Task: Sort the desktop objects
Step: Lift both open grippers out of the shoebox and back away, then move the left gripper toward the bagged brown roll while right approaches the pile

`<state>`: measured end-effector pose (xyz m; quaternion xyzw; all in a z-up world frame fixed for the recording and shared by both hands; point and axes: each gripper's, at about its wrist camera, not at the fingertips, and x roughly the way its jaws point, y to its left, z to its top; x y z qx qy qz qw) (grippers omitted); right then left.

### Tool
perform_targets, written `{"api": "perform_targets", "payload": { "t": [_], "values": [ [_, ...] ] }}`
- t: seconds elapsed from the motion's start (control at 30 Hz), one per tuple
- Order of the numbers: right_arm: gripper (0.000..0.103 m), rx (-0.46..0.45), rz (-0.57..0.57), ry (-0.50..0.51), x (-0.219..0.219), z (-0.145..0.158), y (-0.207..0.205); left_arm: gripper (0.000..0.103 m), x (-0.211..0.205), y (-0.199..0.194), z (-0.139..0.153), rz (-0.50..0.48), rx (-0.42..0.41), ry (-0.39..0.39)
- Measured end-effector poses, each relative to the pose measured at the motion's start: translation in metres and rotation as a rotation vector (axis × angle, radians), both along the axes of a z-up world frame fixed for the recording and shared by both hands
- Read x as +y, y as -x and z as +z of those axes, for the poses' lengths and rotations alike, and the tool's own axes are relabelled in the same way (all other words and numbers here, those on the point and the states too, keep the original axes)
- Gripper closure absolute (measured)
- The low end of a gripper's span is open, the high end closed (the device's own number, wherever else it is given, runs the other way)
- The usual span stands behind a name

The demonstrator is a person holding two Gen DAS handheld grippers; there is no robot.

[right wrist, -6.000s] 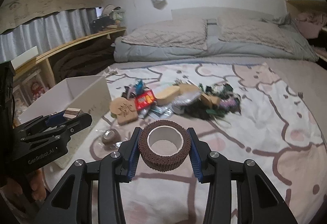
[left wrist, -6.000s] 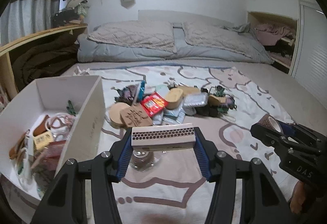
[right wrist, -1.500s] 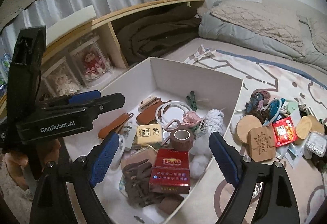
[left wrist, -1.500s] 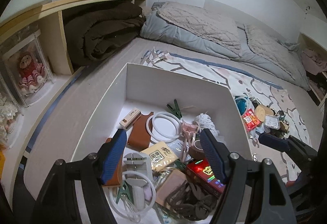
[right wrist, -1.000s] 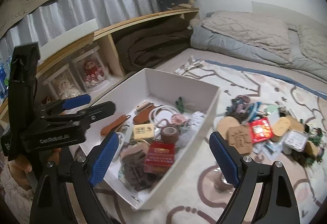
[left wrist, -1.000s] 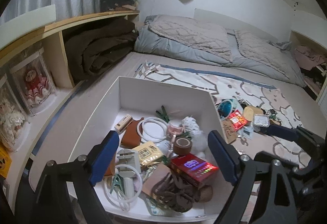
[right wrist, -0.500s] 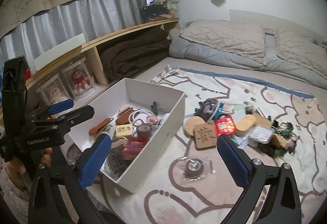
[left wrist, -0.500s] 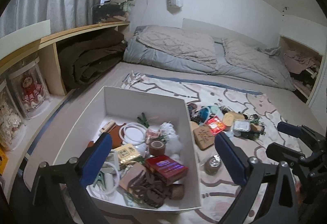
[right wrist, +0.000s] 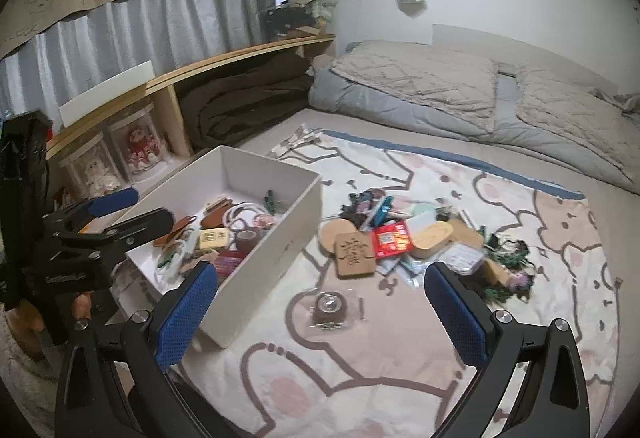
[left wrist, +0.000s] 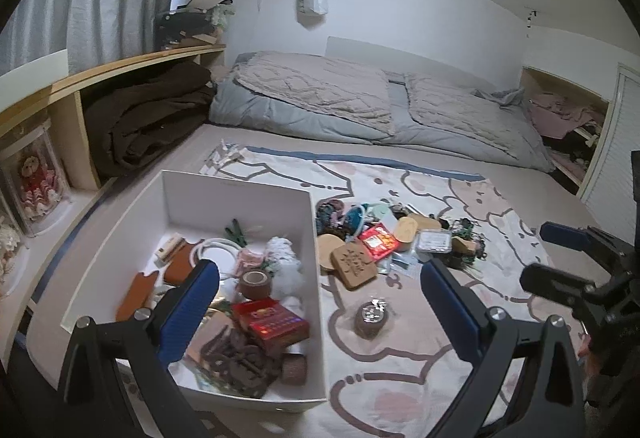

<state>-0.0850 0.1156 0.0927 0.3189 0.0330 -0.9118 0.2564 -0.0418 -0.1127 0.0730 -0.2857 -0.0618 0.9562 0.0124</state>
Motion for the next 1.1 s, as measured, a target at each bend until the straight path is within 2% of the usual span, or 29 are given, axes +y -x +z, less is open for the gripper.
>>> {"api": "perform_targets", "payload": {
  "t": [0.27,0.53,1.1],
  "values": [
    [0.000,-0.002,-0.089,-0.008,0.039,-0.011,0.012,0.001,0.029,0.002,0.000,-0.009,0.020,-0.005],
    [0.000,0.043,-0.182,-0.045,0.076,-0.023,0.032,0.001,0.067,0.017,-0.009,-0.026,0.025,-0.005],
    [0.000,0.082,-0.328,-0.087,0.143,-0.073,0.079,0.001,0.118,0.047,-0.061,0.067,0.052,0.035]
  ]
}}
